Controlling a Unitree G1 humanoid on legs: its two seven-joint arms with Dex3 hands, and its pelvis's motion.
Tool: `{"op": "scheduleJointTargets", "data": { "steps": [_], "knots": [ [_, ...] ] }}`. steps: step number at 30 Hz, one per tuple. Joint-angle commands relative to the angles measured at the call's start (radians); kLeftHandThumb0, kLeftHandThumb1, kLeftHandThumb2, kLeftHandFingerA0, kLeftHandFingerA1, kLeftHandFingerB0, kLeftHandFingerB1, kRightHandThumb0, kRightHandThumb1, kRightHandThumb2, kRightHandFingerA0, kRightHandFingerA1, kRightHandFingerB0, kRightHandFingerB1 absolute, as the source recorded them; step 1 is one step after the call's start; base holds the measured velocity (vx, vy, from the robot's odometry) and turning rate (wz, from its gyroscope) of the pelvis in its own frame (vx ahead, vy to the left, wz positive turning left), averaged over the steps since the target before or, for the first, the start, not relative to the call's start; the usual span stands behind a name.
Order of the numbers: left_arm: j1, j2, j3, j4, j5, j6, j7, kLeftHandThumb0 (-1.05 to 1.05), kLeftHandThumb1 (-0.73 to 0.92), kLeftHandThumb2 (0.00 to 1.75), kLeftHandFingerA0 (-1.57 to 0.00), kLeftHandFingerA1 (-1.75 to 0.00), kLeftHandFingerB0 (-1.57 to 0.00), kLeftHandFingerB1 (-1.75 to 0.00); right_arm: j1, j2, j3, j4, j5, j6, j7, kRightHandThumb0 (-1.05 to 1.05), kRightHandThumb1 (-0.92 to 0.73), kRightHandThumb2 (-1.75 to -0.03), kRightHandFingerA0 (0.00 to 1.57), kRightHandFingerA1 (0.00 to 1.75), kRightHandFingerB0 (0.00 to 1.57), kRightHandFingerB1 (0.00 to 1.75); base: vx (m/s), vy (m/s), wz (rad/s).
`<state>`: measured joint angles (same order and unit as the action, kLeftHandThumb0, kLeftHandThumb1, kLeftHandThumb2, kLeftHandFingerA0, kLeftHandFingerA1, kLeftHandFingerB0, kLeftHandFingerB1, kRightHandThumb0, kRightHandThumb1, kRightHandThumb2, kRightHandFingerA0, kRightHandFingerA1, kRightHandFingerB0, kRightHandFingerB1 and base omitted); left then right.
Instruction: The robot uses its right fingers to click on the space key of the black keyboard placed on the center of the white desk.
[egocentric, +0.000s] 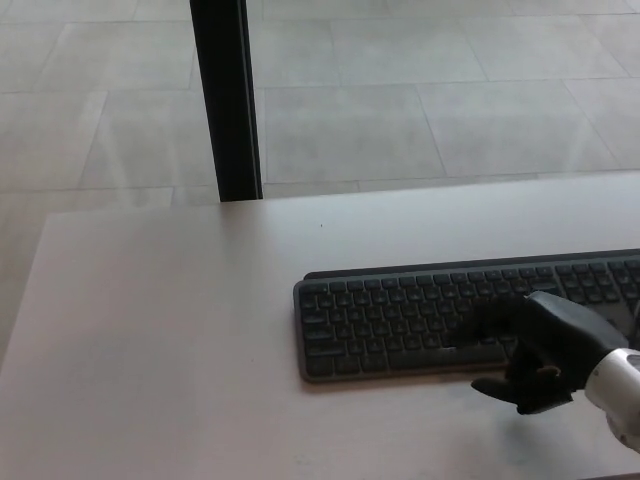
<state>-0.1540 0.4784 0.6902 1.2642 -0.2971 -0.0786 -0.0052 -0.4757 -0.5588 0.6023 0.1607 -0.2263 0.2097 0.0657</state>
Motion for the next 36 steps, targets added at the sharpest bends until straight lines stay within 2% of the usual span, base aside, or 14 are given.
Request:
{"op": "scheduleJointTargets", "data": {
  "steps": [1,2,3,5,6,8,12,13,15,18,21,26,30,36],
  "knots": [
    [0.005,0.038,-0.004,0.007,-0.018,0.005,0.006,-0.55,0.72,0.61,-0.65,-0.76,-0.58,-0.59,-0.079,-0.046,0.103,0.030,-0.269,0.063,0.112,-0.51,-0.63,-0.59,0.84,1.01,0.65,0.45,0.00,0.000,0.00],
    [0.005,0.038,-0.002,0.009,-0.020,0.011,0.005,-0.55,0.72,0.61,-0.64,-0.76,-0.56,-0.58,-0.084,-0.047,0.109,0.031,-0.277,0.072,0.122,-0.51,-0.63,-0.59,0.83,1.06,0.64,0.45,0.00,0.000,0.00],
    [0.006,0.038,-0.002,0.007,-0.021,0.012,0.006,-0.55,0.72,0.61,-0.65,-0.77,-0.58,-0.60,-0.087,-0.047,0.112,0.029,-0.285,0.086,0.130,-0.51,-0.64,-0.59,0.76,0.94,0.65,0.44,0.00,0.000,0.00],
    [0.008,0.037,-0.005,0.007,-0.017,0.008,0.012,-0.55,0.71,0.61,-0.68,-0.77,-0.59,-0.60,-0.089,-0.048,0.116,0.033,-0.296,0.087,0.126,-0.50,-0.63,-0.58,0.77,0.91,0.66,0.46,0.00,0.000,0.00],
    [0.010,0.036,-0.010,0.007,-0.011,0.003,0.014,-0.56,0.71,0.61,-0.69,-0.77,-0.57,-0.57,-0.088,-0.048,0.113,0.036,-0.300,0.081,0.120,-0.51,-0.61,-0.60,0.79,1.08,0.64,0.46,0.00,0.000,0.00],
    [0.014,0.037,-0.018,0.005,-0.004,0.000,0.017,-0.56,0.72,0.61,-0.70,-0.76,-0.56,-0.56,-0.092,-0.046,0.114,0.042,-0.308,0.081,0.124,-0.51,-0.61,-0.60,0.80,1.16,0.63,0.46,0.00,0.000,0.00],
    [0.013,0.034,-0.015,0.008,-0.015,0.007,0.012,-0.55,0.72,0.62,-0.67,-0.73,-0.52,-0.54,-0.087,-0.037,0.108,0.060,-0.329,0.089,0.119,-0.51,-0.60,-0.60,0.81,1.19,0.64,0.46,0.00,0.000,0.00],
    [0.015,0.033,-0.013,0.007,-0.018,0.006,0.008,-0.53,0.73,0.62,-0.63,-0.74,-0.51,-0.55,-0.087,-0.034,0.108,0.062,-0.333,0.092,0.123,-0.52,-0.64,-0.59,0.78,0.90,0.64,0.45,0.00,0.000,0.00],
    [0.013,0.030,0.000,0.005,-0.033,0.008,0.004,-0.53,0.72,0.62,-0.65,-0.77,-0.55,-0.59,-0.086,-0.024,0.108,0.064,-0.348,0.106,0.139,-0.52,-0.64,-0.59,0.75,0.80,0.63,0.45,0.00,0.000,0.00],
    [0.013,0.030,-0.005,0.007,-0.029,0.014,0.009,-0.54,0.72,0.61,-0.67,-0.74,-0.55,-0.56,-0.085,-0.001,0.101,0.077,-0.362,0.114,0.152,-0.52,-0.64,-0.59,0.83,0.98,0.63,0.45,0.00,0.000,0.00],
    [0.013,0.027,0.001,0.009,-0.037,0.019,0.011,-0.55,0.71,0.62,-0.65,-0.73,-0.53,-0.54,-0.084,0.020,0.093,0.081,-0.378,0.130,0.172,-0.52,-0.65,-0.60,0.83,0.90,0.62,0.45,0.00,0.000,0.00],
    [0.021,0.023,-0.002,0.007,-0.041,0.004,-0.009,-0.54,0.73,0.62,-0.62,-0.74,-0.51,-0.57,-0.082,0.058,0.071,0.100,-0.395,0.142,0.175,-0.53,-0.63,-0.59,0.89,1.00,0.64,0.45,0.00,0.000,0.00],
    [0.022,0.026,-0.015,0.008,-0.038,0.011,0.001,-0.56,0.72,0.62,-0.64,-0.69,-0.52,-0.53,-0.078,0.071,0.063,0.106,-0.417,0.133,0.189,-0.55,-0.65,-0.60,0.83,0.89,0.63,0.45,0.00,0.000,0.00],
    [0.022,0.027,-0.019,0.007,-0.042,0.013,0.001,-0.56,0.72,0.62,-0.66,-0.71,-0.53,-0.55,-0.067,0.090,0.054,0.101,-0.443,0.138,0.215,-0.55,-0.64,-0.59,0.86,0.95,0.64,0.45,0.00,0.000,0.00]
  ]
}}
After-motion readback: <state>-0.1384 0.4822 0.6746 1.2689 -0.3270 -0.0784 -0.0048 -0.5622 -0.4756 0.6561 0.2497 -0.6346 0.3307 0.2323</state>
